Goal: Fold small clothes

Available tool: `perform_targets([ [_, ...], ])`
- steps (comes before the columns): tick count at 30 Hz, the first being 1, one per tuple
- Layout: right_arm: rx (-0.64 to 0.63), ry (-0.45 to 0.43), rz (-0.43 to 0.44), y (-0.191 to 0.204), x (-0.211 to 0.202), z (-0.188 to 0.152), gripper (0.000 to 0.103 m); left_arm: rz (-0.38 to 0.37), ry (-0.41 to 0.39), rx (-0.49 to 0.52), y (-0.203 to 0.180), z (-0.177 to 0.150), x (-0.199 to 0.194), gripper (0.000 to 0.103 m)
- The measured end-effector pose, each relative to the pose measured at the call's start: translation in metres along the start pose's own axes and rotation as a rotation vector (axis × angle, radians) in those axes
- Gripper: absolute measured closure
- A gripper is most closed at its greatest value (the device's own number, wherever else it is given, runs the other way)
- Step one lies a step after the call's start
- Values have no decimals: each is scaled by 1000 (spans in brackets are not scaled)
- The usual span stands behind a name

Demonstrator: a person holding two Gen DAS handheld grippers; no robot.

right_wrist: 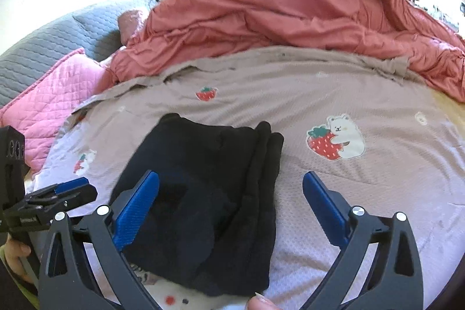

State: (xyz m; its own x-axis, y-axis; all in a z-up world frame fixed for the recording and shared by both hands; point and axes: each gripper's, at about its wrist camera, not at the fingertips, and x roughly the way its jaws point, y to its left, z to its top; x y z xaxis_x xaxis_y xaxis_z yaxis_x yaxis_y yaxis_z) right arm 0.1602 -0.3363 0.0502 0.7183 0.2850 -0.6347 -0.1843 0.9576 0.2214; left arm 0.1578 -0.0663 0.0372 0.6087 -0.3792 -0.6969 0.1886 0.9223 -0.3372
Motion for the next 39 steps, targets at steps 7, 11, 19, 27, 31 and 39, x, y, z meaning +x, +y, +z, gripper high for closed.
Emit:
perform_targets([
  [7, -27, -86, -46, 10, -42, -15, 5, 47, -45, 40, -13, -17, -32, 10],
  [11, -36, -124, -77, 14, -65, -28, 5, 64, -62, 56, -18, -33, -47, 10],
  [19, -68, -103, -116, 22, -89, -70, 5, 105, -50, 40, -23, -72, -60, 10],
  [27, -96, -76, -182, 34, -90, -108, 5, 99, 3, 20, -23, -106, -54, 10],
  [31, -66, -11, -183, 33, -78, -121, 5, 106, 44, 11, -22, -116, -45, 10],
  [39, -45, 8, -169, 30, -73, -123, 5, 133, 41, 13, -22, -118, -47, 10],
])
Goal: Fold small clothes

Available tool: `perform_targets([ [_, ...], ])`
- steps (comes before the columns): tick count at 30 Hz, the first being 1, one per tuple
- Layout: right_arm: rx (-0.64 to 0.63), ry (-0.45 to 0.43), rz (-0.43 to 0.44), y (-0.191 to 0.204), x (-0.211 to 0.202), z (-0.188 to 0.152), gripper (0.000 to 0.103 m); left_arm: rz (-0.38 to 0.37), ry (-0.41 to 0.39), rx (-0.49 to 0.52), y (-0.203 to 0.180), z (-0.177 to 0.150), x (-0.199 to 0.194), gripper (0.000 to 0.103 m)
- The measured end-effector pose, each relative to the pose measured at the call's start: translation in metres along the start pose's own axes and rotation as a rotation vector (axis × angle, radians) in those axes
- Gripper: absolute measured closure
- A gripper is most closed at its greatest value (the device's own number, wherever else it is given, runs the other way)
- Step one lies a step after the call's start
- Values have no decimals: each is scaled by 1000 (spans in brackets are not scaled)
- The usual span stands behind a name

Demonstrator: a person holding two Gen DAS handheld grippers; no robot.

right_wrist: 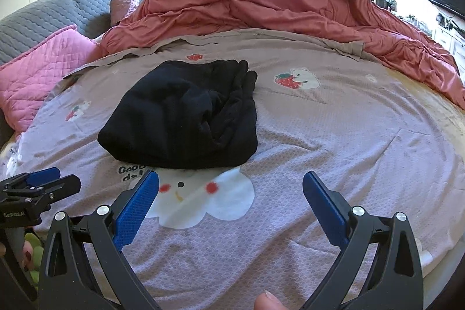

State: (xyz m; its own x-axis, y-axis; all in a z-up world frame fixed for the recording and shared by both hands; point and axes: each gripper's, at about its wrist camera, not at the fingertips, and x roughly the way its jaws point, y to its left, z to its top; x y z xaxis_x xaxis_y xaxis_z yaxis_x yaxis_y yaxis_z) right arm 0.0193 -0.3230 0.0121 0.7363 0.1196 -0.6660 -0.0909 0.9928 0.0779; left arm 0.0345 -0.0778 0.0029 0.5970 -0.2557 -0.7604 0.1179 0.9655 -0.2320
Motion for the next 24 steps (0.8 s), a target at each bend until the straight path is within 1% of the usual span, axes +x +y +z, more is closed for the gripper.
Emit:
perform_targets([
  [19, 5, 14, 3, -1, -2, -1, 5, 40, -8, 5, 1, -1, -6, 9],
  [24, 7, 17, 1, -2, -2, -1, 5, 38, -2, -7, 3, -1, -5, 9],
])
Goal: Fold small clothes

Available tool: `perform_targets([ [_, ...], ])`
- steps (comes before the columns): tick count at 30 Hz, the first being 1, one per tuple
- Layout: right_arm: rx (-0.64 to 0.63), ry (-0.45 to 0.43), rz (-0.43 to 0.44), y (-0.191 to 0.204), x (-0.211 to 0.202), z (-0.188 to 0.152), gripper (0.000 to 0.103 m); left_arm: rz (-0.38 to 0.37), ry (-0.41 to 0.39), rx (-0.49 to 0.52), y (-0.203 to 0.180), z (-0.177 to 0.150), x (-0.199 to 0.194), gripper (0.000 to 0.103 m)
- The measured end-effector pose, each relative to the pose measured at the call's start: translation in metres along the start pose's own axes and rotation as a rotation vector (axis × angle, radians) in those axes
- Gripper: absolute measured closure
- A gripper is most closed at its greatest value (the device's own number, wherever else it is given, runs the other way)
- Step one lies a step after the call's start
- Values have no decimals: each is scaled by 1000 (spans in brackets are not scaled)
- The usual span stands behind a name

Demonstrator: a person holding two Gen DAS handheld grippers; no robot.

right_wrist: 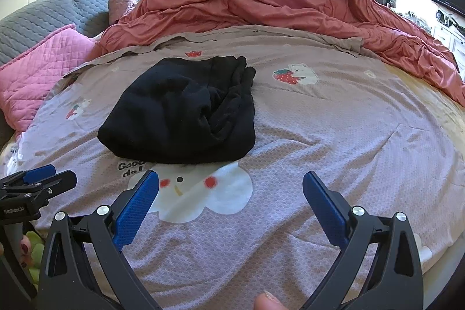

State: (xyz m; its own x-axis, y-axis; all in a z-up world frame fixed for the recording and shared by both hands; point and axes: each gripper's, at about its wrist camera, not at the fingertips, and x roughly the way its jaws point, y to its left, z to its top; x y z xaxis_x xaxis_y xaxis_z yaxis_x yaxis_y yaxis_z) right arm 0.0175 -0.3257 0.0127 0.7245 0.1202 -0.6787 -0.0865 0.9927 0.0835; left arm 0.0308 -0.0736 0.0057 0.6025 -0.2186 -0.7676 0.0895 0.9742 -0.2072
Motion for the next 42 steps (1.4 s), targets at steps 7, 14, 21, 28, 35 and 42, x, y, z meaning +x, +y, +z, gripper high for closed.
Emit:
perform_targets([
  [7, -7, -6, 3, 0, -3, 1, 5, 4, -3, 1, 1, -1, -3, 9],
  [14, -8, -4, 2, 1, -5, 0, 5, 8, -1, -1, 2, -1, -5, 9],
  [21, -12, -9, 2, 2, -7, -2, 4, 7, 0, -5, 2, -1, -6, 9],
  [28, -12, -5, 3, 3, -8, -3, 5, 9, -2, -7, 3, -1, -7, 10],
  [35, -15, -7, 6, 5, -10, -2, 4, 7, -6, -4, 4, -1, -8, 9],
  [42, -16, -5, 4, 6, -10, -3, 4, 4, -3, -5, 4, 0, -9, 9],
])
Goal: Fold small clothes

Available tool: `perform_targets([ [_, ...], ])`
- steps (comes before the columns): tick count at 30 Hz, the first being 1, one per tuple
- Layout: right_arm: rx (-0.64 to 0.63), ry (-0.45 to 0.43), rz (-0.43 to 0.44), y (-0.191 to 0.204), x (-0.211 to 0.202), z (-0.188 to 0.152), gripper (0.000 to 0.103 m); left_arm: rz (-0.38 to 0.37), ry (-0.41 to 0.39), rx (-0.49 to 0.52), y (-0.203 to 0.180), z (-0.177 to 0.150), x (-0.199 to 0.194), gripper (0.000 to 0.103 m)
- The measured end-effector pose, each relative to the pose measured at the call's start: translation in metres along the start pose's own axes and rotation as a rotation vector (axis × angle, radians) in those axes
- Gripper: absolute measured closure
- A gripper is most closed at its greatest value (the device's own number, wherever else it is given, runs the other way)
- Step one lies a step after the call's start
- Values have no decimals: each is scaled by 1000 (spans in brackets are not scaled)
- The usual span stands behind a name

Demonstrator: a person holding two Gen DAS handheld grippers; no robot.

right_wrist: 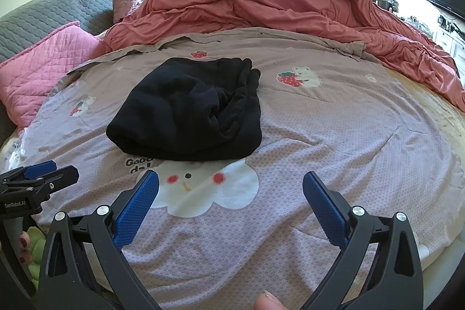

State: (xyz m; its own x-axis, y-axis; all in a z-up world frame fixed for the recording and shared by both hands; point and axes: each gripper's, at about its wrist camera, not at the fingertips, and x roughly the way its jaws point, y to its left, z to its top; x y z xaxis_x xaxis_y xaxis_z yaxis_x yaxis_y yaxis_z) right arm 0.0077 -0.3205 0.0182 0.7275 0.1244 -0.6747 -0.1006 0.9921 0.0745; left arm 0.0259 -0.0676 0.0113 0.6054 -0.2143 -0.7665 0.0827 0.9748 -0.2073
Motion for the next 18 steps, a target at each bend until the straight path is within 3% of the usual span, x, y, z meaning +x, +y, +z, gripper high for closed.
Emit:
perform_targets([
  [18, 2, 9, -6, -2, 1, -2, 4, -1, -2, 4, -1, -1, -1, 9],
])
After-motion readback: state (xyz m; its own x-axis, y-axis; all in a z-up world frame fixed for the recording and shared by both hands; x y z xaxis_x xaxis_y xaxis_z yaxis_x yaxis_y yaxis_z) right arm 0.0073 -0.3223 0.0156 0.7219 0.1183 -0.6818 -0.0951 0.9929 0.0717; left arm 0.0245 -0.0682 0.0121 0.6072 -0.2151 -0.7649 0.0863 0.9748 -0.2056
